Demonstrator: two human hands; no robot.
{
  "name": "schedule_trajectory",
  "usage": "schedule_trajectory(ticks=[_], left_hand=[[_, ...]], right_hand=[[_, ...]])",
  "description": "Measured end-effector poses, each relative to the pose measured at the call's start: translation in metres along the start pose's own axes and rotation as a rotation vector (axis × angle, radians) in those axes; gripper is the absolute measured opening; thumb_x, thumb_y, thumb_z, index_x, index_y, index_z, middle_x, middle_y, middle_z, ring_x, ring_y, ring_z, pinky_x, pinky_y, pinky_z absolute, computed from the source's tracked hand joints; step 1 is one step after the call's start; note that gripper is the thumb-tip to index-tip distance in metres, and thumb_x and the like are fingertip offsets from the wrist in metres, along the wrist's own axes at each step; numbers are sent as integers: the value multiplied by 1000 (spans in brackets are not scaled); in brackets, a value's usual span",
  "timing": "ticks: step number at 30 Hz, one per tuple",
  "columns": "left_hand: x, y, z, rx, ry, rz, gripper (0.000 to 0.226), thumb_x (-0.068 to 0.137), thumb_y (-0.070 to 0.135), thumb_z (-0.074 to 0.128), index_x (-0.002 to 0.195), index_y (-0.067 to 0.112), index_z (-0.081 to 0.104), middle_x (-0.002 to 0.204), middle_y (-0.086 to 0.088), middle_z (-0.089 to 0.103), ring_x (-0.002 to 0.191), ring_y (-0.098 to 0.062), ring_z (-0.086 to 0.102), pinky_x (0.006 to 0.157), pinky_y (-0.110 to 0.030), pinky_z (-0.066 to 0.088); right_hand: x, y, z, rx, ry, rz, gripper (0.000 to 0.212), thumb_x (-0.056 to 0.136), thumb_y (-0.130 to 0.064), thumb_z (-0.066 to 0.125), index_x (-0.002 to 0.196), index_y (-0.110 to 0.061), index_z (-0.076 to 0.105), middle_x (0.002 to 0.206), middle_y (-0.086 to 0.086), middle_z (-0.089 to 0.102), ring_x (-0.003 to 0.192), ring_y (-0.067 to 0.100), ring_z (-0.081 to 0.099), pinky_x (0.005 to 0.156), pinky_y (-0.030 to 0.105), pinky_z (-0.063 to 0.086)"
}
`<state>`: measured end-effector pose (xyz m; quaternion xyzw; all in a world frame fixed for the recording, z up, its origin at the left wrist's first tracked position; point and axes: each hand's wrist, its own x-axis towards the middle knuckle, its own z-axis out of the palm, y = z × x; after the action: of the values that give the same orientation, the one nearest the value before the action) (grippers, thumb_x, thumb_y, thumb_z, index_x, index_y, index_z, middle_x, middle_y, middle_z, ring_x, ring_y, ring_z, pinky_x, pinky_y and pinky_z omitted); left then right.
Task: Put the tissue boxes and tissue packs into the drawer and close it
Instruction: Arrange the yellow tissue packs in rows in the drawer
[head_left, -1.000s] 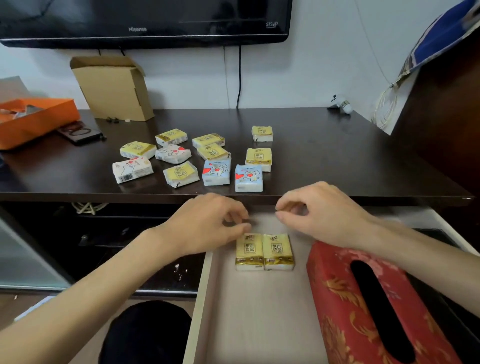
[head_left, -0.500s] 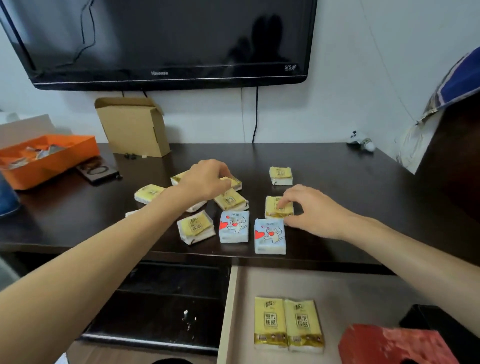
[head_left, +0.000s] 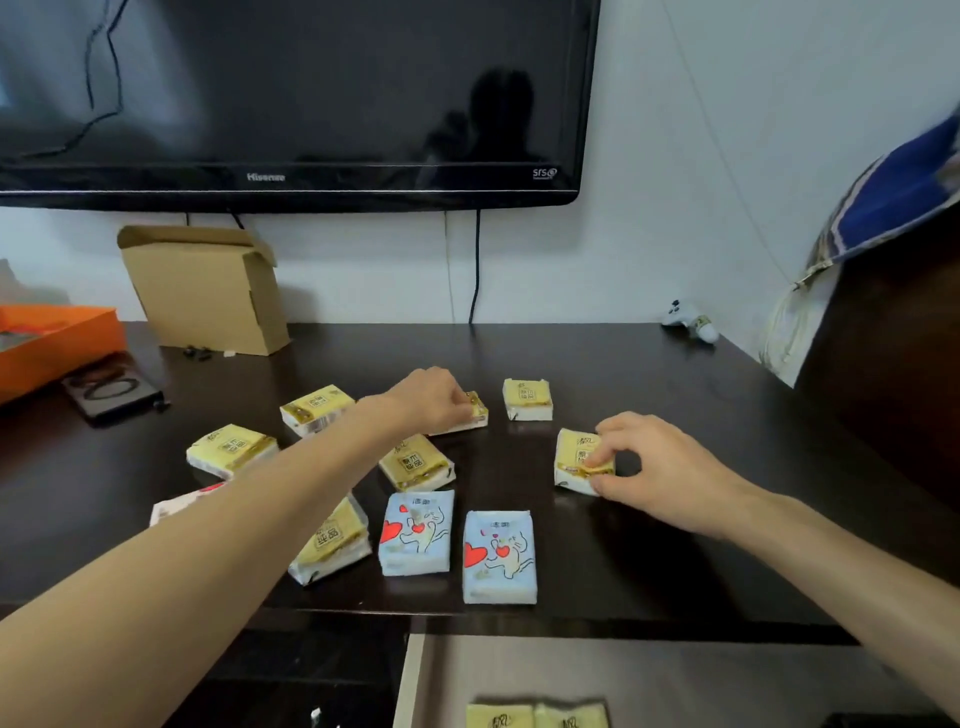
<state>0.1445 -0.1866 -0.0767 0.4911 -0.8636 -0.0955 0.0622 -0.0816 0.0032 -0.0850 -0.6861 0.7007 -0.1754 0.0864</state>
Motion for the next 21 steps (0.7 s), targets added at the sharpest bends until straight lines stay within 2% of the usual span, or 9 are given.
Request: schedule_trajectory(ticks=[2, 3, 5, 7, 11, 15, 17, 19, 21], left_hand=[[-7, 10, 0, 96, 7, 8, 36, 98, 40, 51, 123, 23, 70, 135, -13, 52, 126, -34, 43, 103, -46, 39], [-12, 17, 0, 87, -10, 22, 36, 98, 40, 51, 123, 22, 70, 133, -11, 54, 123, -32, 46, 102, -46, 42], [-21, 25, 0, -4, -72, 83, 36, 99, 39, 51, 114, 17, 75, 112, -6, 69, 95, -21, 62, 83, -37, 52], [-33, 39, 1, -48, -115, 156, 39, 98, 41, 52, 99, 12, 78, 90, -2, 69, 76, -15, 60, 68, -33, 48], [-56, 63, 11, -118, -130, 301, 41, 96, 42, 55, 85, 12, 79, 113, -7, 68, 100, -18, 63, 88, -45, 50], [-75, 78, 13, -234, -73, 412, 28, 93, 34, 61, 83, 14, 79, 122, 7, 65, 101, 7, 55, 88, -27, 45], [-80, 81, 14, -213, -23, 408, 27, 89, 41, 62, 101, 22, 76, 131, 7, 60, 112, -2, 55, 94, -33, 46], [-84, 84, 14, -82, -90, 318, 64, 80, 61, 63, 133, 26, 57, 139, 6, 52, 123, -16, 52, 99, -41, 46], [-86, 85, 17, 57, -153, 245, 84, 75, 65, 68, 145, 26, 41, 143, 3, 49, 125, -21, 52, 99, -42, 47]], right_hand=[[-8, 11, -4, 5, 1, 27, 11, 85, -46, 76, 88, -41, 66, 132, -16, 54, 121, 8, 48, 102, 41, 44], [-14, 15, -7, 14, 0, 45, 15, 83, -49, 76, 87, -39, 66, 129, -17, 55, 117, 8, 48, 99, 40, 44], [-21, 20, -11, 35, -20, 71, 24, 80, -55, 76, 86, -37, 64, 121, -19, 59, 112, 8, 53, 95, 41, 48], [-29, 23, -14, 35, -24, 79, 30, 77, -59, 76, 85, -34, 62, 115, -18, 63, 107, 11, 59, 91, 45, 51], [-46, 23, -18, 11, -37, 67, 31, 76, -57, 79, 83, -34, 61, 110, -16, 63, 101, 7, 58, 84, 42, 53], [-63, 25, -22, 42, -58, 50, 30, 74, -53, 83, 87, -37, 62, 111, -18, 62, 98, 2, 57, 82, 35, 52], [-68, 25, -22, 69, -64, 45, 33, 73, -51, 85, 93, -41, 60, 111, -19, 61, 96, 1, 58, 74, 27, 50], [-71, 24, -20, 98, -69, 38, 45, 73, -48, 85, 108, -45, 57, 115, -20, 60, 98, 1, 59, 71, 22, 48], [-70, 21, -18, 110, -81, 23, 66, 72, -46, 86, 129, -42, 52, 122, -20, 59, 107, 4, 59, 82, 24, 51]])
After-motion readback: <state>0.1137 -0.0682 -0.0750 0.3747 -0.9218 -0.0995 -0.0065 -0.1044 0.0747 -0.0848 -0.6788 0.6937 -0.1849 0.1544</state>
